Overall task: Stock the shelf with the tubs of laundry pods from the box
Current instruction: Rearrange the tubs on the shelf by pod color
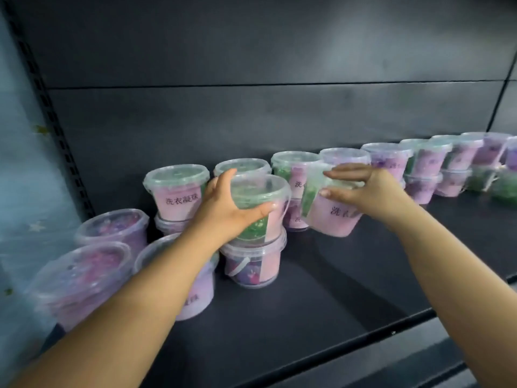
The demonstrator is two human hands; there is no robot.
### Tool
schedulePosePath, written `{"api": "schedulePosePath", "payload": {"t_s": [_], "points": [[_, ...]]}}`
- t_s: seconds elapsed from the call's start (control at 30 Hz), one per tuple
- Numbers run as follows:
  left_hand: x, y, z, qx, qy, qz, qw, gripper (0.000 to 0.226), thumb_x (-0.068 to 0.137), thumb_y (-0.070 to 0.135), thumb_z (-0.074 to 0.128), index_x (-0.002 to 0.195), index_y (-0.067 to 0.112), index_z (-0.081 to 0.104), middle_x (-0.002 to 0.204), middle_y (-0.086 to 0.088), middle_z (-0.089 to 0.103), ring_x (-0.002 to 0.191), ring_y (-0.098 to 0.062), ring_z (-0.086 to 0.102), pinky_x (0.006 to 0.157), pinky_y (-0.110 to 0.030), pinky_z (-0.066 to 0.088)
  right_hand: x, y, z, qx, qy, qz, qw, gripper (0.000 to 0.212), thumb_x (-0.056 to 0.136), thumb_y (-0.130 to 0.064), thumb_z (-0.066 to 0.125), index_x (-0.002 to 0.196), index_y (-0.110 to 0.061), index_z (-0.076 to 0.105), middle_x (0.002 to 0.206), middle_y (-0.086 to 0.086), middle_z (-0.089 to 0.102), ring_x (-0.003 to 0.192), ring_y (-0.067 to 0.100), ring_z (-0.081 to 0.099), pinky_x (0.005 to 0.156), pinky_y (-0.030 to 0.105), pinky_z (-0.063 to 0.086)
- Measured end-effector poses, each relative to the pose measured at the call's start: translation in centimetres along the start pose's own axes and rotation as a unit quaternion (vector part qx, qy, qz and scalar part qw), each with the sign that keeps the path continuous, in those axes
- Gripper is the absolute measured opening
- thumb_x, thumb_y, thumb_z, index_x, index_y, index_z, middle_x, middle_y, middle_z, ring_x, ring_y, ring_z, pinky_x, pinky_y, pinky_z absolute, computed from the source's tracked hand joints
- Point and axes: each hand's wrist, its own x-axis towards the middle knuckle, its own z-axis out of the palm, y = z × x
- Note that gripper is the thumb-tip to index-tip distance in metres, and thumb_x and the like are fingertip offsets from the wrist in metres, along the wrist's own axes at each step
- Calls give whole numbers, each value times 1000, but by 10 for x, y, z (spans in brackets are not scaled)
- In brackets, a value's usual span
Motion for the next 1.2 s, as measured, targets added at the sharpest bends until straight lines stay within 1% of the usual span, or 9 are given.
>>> {"api": "schedulePosePath", "payload": {"t_s": [0.1, 0.2, 0.4, 0.57, 0.67, 0.77, 0.9, 1.07, 1.2], "points": [[-2, 6, 8, 2, 56, 20, 998, 60, 67, 45, 75, 119, 24, 54, 125, 7, 49, 113, -7, 43, 91, -20, 31, 0, 36, 9, -10, -105, -31, 994, 46, 69, -26, 79, 113, -24, 66, 132, -5, 52, 111, -1, 44, 103, 15, 30], [-7, 18, 7, -87, 114, 9, 990, 43, 64, 46, 76, 101, 30, 61, 101, 19, 56, 106, -6, 52, 89, -23, 41, -1, 58, 21, -59, -170, -83, 980, 65, 67, -27, 81, 126, -22, 56, 138, -3, 43, 122, 4, 37, 101, 9, 19], [6, 61, 35, -105, 113, 74, 985, 50, 53, 58, 68, 94, 34, 56, 112, 16, 52, 96, 10, 47, 86, -10, 39, 1, 82, 34, 50, -170, -108, 978, 121, 50, -46, 86, 145, -32, 13, 154, -5, 13, 142, 10, 15, 117, 34, 17], [16, 61, 80, -42, 22, 86, 995, 60, 50, 58, 68, 99, 25, 58, 112, 11, 48, 106, -1, 42, 82, 1, 28, 0, 93, 26, 285, -164, -30, 944, 96, 55, -43, 76, 138, -33, 28, 134, -20, 45, 123, -7, 43, 105, 26, 40], [20, 61, 81, -50, -33, 71, 996, 54, 65, 49, 76, 109, 26, 54, 123, 11, 45, 113, -2, 40, 84, -12, 31, 2, 98, 29, 298, -162, -33, 940, 90, 62, -25, 81, 135, -37, 29, 133, -16, 49, 122, -4, 47, 101, 24, 44], [23, 58, 60, 0, -122, 47, 991, 63, 76, 55, 61, 133, 37, 38, 149, 10, 27, 134, -10, 29, 102, -27, 30, 3, 100, 38, 284, -127, -36, 950, 90, 61, -26, 82, 136, -33, 33, 135, -10, 50, 126, 4, 46, 106, 34, 40], [5, 38, 33, 99, -103, -17, 990, 75, 78, 68, 44, 143, 42, 18, 155, 11, 18, 142, -18, 18, 115, -39, 20, 0, 95, 45, 292, -73, -33, 953, 88, 65, -16, 83, 139, -19, 33, 137, -6, 48, 126, 7, 45, 108, 35, 38], [-36, 7, 48, 256, -102, -4, 961, 48, 95, 50, 28, 130, 25, 50, 142, 2, 46, 130, -21, 41, 106, -35, 32, -10, 93, 45, 279, -115, -1, 953, 88, 61, -42, 78, 133, -41, 28, 140, -15, 41, 130, 6, 39, 111, 36, 34], [-61, 3, 50, 251, -81, 27, 964, 63, 81, 60, 48, 136, 30, 42, 145, 11, 39, 132, -14, 39, 109, -35, 31, -40, 82, 40, 281, 45, -18, 958, 72, 67, -49, 66, 129, -33, 34, 131, -15, 37, 123, 3, 37, 101, 13, 33]]}}
